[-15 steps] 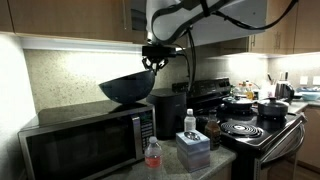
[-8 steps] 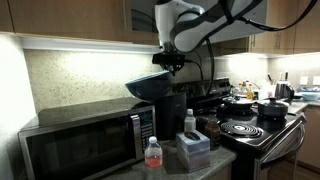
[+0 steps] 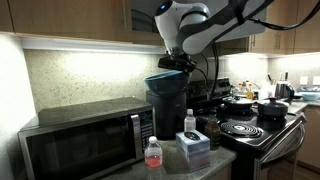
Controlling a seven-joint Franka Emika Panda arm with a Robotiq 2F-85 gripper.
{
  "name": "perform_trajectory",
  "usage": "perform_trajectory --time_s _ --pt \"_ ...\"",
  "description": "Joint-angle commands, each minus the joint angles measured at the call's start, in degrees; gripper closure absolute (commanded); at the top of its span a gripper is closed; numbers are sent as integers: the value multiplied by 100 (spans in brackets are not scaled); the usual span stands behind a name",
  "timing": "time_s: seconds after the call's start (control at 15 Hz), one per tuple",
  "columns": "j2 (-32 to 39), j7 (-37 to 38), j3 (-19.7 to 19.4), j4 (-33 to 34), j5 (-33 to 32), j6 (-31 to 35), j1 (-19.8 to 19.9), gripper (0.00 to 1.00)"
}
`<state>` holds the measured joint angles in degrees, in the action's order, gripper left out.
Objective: Place the blue bowl on top of the air fryer
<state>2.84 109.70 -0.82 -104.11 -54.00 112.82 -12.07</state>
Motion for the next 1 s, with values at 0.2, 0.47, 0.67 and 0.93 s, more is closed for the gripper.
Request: perform_trajectory --time_s 0.2,0.47,0.67,0.93 --pt "382 254 198 -64 -83 1560 439 94" --pt "799 184 151 314 -359 2229 464 94" --pt "828 319 116 427 -575 2056 421 94" --pt "702 679 52 327 -964 1393 386 94"
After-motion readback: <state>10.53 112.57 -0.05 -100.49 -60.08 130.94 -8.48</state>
